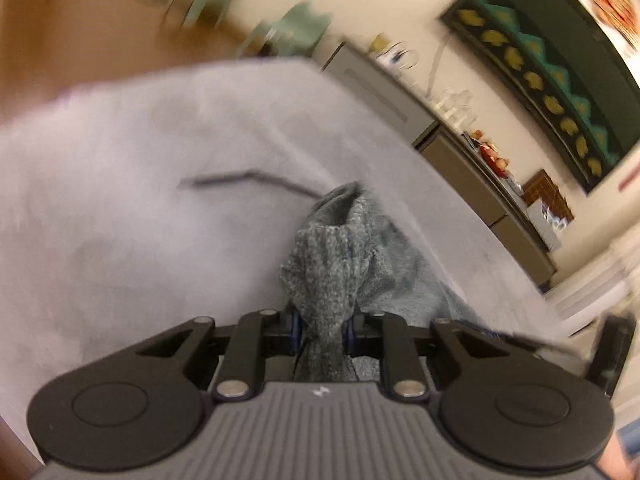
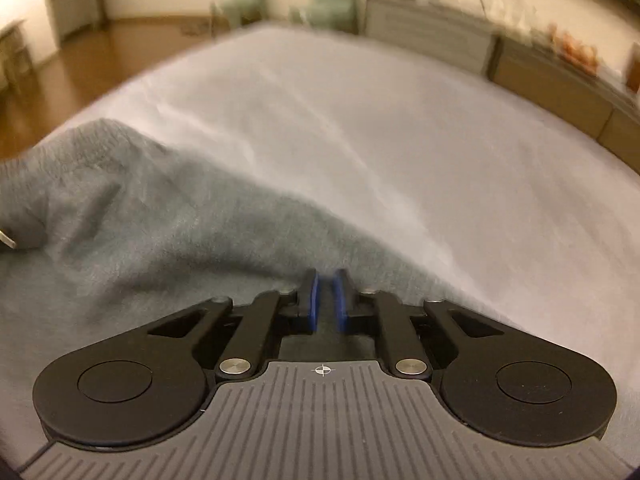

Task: Fold clothes
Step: 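Grasp the folded garment edge with the left gripper while the right gripper grasps the waistband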

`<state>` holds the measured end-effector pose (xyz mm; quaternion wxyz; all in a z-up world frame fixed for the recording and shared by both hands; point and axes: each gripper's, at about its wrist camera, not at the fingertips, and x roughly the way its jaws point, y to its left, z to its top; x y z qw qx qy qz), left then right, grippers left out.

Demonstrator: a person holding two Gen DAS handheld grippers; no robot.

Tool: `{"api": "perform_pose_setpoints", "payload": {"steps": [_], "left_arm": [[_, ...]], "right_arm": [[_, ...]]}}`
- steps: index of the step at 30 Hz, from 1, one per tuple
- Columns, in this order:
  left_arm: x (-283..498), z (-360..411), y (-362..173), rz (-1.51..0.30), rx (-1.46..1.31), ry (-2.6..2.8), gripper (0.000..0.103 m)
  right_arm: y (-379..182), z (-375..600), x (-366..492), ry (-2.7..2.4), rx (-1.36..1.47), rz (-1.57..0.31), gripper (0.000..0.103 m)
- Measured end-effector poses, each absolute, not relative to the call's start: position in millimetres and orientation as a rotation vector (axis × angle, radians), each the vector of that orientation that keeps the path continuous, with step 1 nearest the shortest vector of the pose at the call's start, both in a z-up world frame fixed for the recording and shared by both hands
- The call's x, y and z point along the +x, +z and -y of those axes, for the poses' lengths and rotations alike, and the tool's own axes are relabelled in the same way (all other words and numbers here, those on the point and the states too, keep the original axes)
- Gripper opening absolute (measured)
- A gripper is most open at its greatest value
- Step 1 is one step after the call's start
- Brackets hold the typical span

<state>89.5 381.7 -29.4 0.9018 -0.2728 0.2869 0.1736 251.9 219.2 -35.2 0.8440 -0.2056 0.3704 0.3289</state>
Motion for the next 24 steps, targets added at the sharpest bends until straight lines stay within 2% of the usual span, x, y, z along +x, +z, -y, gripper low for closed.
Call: {"api": "perform_pose_setpoints", "payload": {"steps": [1, 4, 6, 8, 14, 16, 17, 18, 23, 24], "left_arm": [[89.8, -363.1, -18.6, -0.565, -0.449, 0.375, 0.019], [89.0, -269.1, -1.2, -0.437, -0.037, 0.301, 0.019], [87.8, -202.2, -7.3, -0.396, 0.183, 0.186, 0.019], [93.8, -157.8, -29.6, -0.455, 0.272, 0.131, 0.019], [94.4, -98.2, -70.9, -0.505, 0.467, 0.143, 0.02], [89.8, -94.3, -72.3, -0.489, 0.498, 0.152, 0.02], [87.0, -94.4, -71.2, -0.478, 0.499, 0.148, 0.021], [84.1, -94.7, -70.0, -0.465, 0.5, 0.143, 0.021], [69.3, -82.4, -75.2, -0.413, 0.589, 0.094, 0.023], [65.2, -80.3, -76.5, -0.408, 0.601, 0.08, 0.024]], "right_arm": [[-33.4, -216.3, 257.6, 0.697, -0.407, -0.824, 0.009], [-20.7, -178.1, 275.8, 0.733, -0.14, -0.886, 0.022], [-15.0, -132.0, 281.5, 0.771, 0.073, -0.892, 0.048], [-22.4, -82.0, 283.5, 0.805, 0.299, -0.909, 0.063], [-84.0, -11.1, 283.4, 0.729, 0.54, -1.024, 0.066], [-96.4, -17.1, 284.7, 0.763, 0.561, -1.042, 0.074], [-102.1, -21.3, 285.5, 0.783, 0.569, -1.051, 0.084], [-103.8, -28.2, 284.3, 0.801, 0.566, -1.051, 0.086], [-88.1, -69.6, 282.5, 0.877, 0.467, -1.035, 0.086], [-84.0, -77.2, 281.0, 0.87, 0.411, -1.03, 0.073]]}}
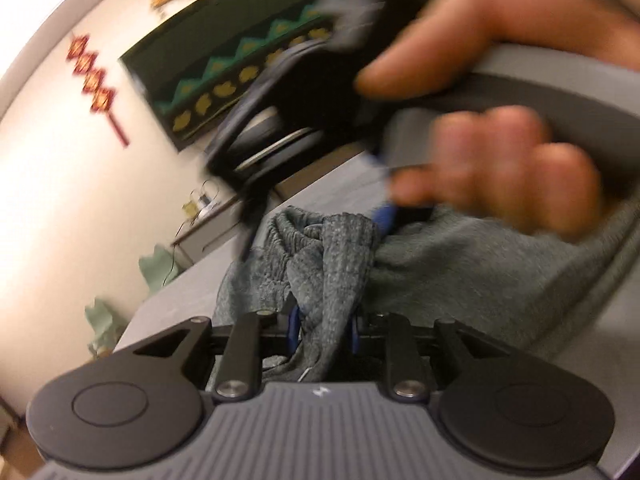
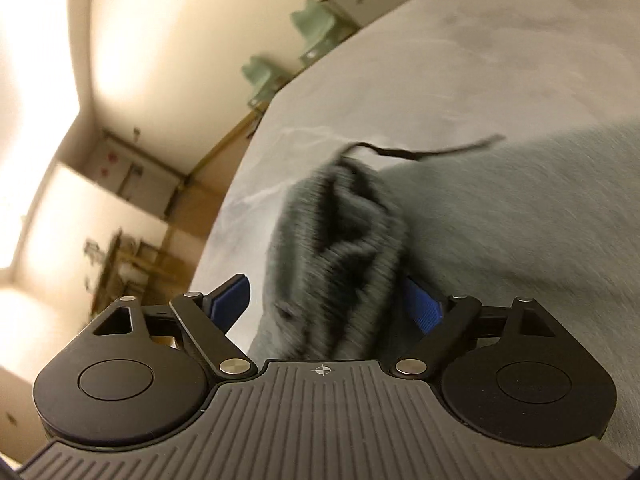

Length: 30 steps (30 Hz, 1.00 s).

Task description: Fold clothes

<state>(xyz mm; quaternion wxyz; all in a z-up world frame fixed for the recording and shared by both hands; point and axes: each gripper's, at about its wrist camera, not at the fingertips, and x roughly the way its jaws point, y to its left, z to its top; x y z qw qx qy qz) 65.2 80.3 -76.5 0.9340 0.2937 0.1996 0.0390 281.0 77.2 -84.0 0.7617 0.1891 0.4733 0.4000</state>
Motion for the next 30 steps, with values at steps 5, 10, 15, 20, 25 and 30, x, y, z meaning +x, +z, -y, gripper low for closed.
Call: {"api": "perform_pose_setpoints", "payload": {"steps": [5, 10, 15, 20, 25, 30], "left_arm": [[48.4, -87.6, -61.2, -0.348, 0.541, 0.006, 0.03], [31.9, -126.1, -29.1, -0.336, 0.3, -0.158, 0.033], [30.4, -192.6, -1.9, -0.35, -0.012, -0.272, 0.034], [64.0, -229.7, -14.6, -0.537, -0.145, -0.166, 0.033], [90.2, -250.0, -36.3, -0.728, -0.166, -0.045, 0.028], [99.9, -293.7, -22.8, -0.71, -0.289, 0.069, 0.04]], "right_arm": [[-64.8, -75.7, 279.6, 0.827, 0.207, -0.966, 0.027], [-74.0, -38.7, 275.4, 0.712, 0.107, -0.953, 0.048], [-62.5, -16.2, 266.9, 0.529, 0.089, -0.814, 0.069], [-42.3, -50.3, 235.1, 0.657, -0.062, -0.662, 0.057], [-90.2, -70.7, 205.8, 0.716, -0.341, -0.737, 0.045], [-90.8, -62.6, 189.2, 0.691, -0.388, -0.628, 0.059]]}}
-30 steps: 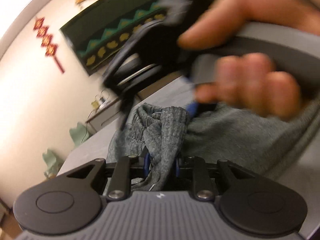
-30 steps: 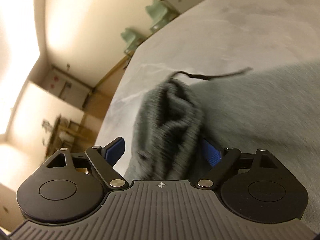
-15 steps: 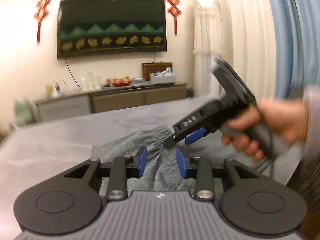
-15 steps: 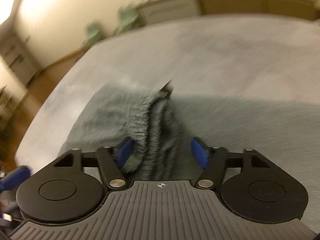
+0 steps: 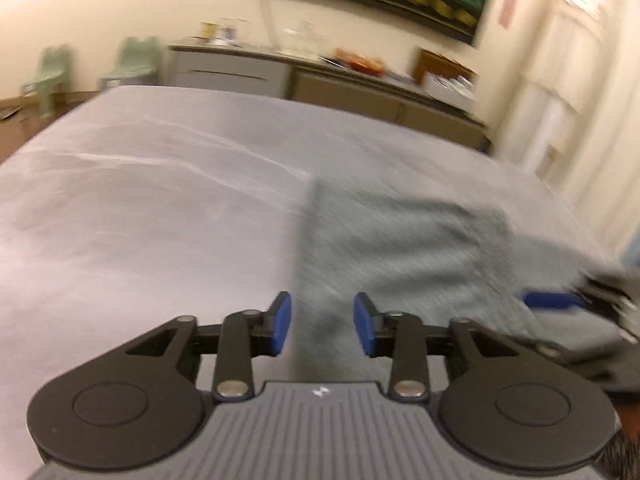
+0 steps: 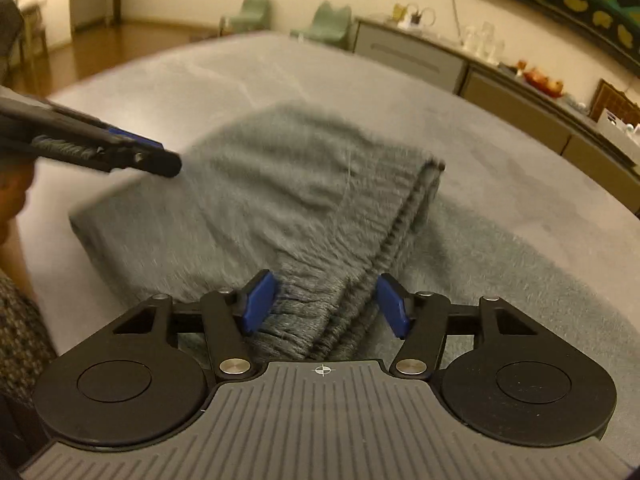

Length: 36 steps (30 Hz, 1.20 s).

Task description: Fold clothes

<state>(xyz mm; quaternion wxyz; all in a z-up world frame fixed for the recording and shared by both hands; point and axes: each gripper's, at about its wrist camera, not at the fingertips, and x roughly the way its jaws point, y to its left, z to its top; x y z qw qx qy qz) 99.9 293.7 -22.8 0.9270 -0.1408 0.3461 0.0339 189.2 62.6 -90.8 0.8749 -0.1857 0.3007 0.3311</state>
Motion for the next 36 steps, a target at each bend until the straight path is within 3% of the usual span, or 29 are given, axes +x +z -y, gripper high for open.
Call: {"api": "perform_pose_setpoints", "payload": {"steps": [2, 4, 11, 13, 17, 23, 25, 28, 29, 36], "left_arm": [[113.0, -298.2, -27.1, -0.745, -0.331, 0.061, 0.041], [115.7, -296.9, -35.3, -0.787, -0.353, 0.016, 0.042], [126.4, -264.6, -32.4, -0.784, -0.207, 0.099, 0.044], [123.7, -247.0, -15.2, -0.698, -0.08, 0.186, 0.044], [116.3, -191.7, 10.3, -0.604, 0.019, -0.016, 0.049], [114.2, -101.9, -24.9, -0.718, 0.26, -0.251, 0.05], [116.3, -99.5, -32.8, -0.716, 0.294, -0.234, 0.058], [132.9, -107.0, -39.9, -0.74, 0.265, -0.202, 0.072], [140.0, -111.4, -39.6, -0.752, 0.243, -0.19, 0.072], [196.7, -137.5, -39.7, -0.736, 0.274, 0.087, 0.068]], "right_arm": [[-88.6, -63.9, 190.4, 0.694, -0.364, -0.581, 0.056], [-96.4, -67.1, 185.8, 0.685, -0.375, -0.659, 0.053], [-107.3, -71.0, 170.9, 0.675, -0.367, -0.631, 0.058], [-94.8, -58.0, 169.7, 0.719, -0.355, -0.64, 0.06], [-53.5, 55.0, 166.6, 0.581, -0.1, -0.625, 0.084], [-42.1, 287.8, 161.1, -0.069, 0.133, -0.708, 0.079], [-47.5, 331.7, 151.0, -0.186, 0.146, -0.722, 0.079], [-73.1, 337.5, 164.8, -0.153, 0.119, -0.774, 0.076], [-82.0, 329.9, 171.5, -0.13, 0.081, -0.785, 0.084], [-89.6, 277.3, 223.3, 0.112, -0.021, -0.71, 0.087]]}}
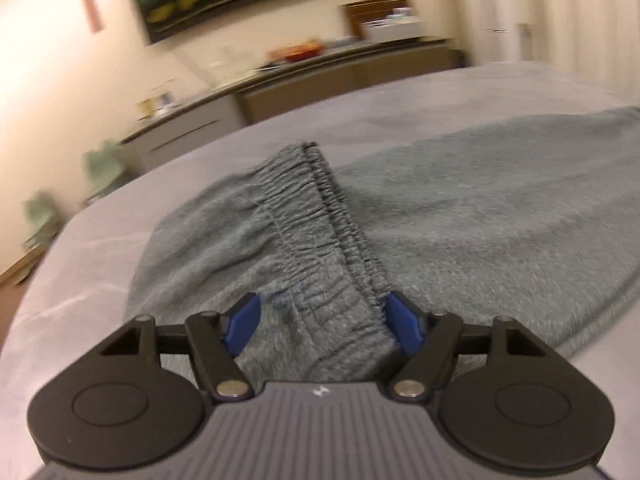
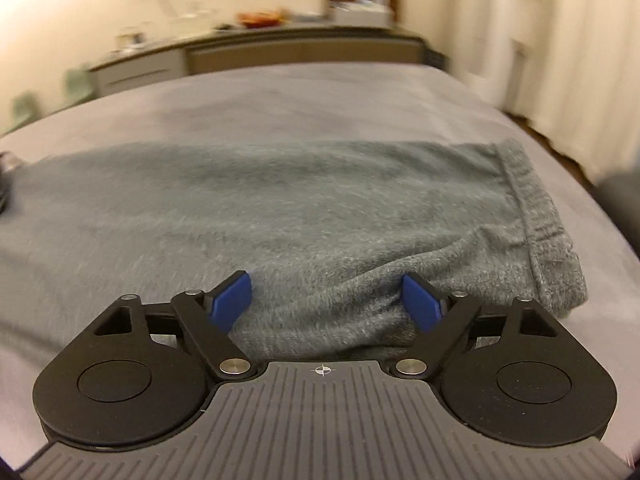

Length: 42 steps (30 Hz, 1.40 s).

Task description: Fold clothes

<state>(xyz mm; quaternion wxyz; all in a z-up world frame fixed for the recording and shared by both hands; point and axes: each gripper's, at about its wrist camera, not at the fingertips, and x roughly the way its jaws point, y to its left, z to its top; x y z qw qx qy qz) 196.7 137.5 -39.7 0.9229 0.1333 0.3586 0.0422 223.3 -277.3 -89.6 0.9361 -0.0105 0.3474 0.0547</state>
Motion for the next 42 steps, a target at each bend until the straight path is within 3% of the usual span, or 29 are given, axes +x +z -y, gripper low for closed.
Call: {"api": "perform_pose_setpoints", "payload": {"steps": [1, 3, 8, 14, 16, 17, 20, 24, 30, 31, 32, 33, 35, 38, 42], "left_arm": [[202.9, -141.0, -38.9, -0.742, 0.263, 0.106, 0.064], [204.8, -141.9, -32.6, -0.756, 0.252, 0.108, 0.059], [180.5, -131.0, 4.4, -0.701, 0.127, 0.056, 0.055], [202.1, -59.5, 38.4, -0.705, 0.0, -0.184, 0.056], [219.0, -22.9, 47.2, -0.72, -0.071, -0.292, 0.057], [230.0, -0.1, 50.3, -0.727, -0.089, -0.339, 0.059], [264.4, 71.1, 60.0, -0.749, -0.136, -0.482, 0.063], [304.0, 181.1, 57.6, -0.775, 0.012, -0.592, 0.066], [340.3, 292.5, 5.2, -0.909, 0.241, -0.653, 0.066], [345.6, 302.9, -6.5, -0.93, 0.303, -0.62, 0.059], [348.7, 309.3, -16.6, -0.941, 0.354, -0.583, 0.031], [349.9, 304.5, -19.7, -0.938, 0.354, -0.557, 0.023], [350.1, 280.7, -14.9, -0.914, 0.281, -0.522, 0.018], [341.9, 201.0, 11.2, -0.864, 0.005, -0.479, 0.016], [321.4, 88.3, -11.0, -0.905, -0.16, -0.325, 0.019]], "right_arm": [[-88.4, 276.6, 228.7, 0.136, -0.013, -0.701, 0.085], [-75.8, 300.0, 223.9, 0.125, 0.112, -0.674, 0.072], [-55.3, 408.1, 180.6, -0.093, 0.495, -0.568, 0.077], [-76.2, 420.2, 205.7, -0.032, 0.489, -0.639, 0.075], [-75.2, 409.3, 216.7, 0.019, 0.448, -0.658, 0.048], [-75.4, 400.7, 221.8, 0.048, 0.427, -0.676, 0.028], [-70.5, 376.4, 219.5, 0.05, 0.285, -0.639, 0.023], [-56.2, 344.2, 192.0, 0.062, 0.013, -0.556, 0.022], [-53.3, 298.4, 170.4, 0.092, -0.346, -0.445, 0.021], [-55.2, 294.3, 167.0, 0.098, -0.388, -0.429, 0.021], [-58.1, 294.4, 171.5, 0.105, -0.41, -0.422, 0.021], [-59.1, 294.5, 172.2, 0.113, -0.419, -0.418, 0.021], [-50.3, 300.4, 165.9, 0.15, -0.364, -0.396, 0.022], [-35.1, 310.5, 155.6, 0.208, -0.268, -0.359, 0.043], [-12.1, 323.0, 149.9, 0.365, -0.018, -0.376, 0.051]]}}
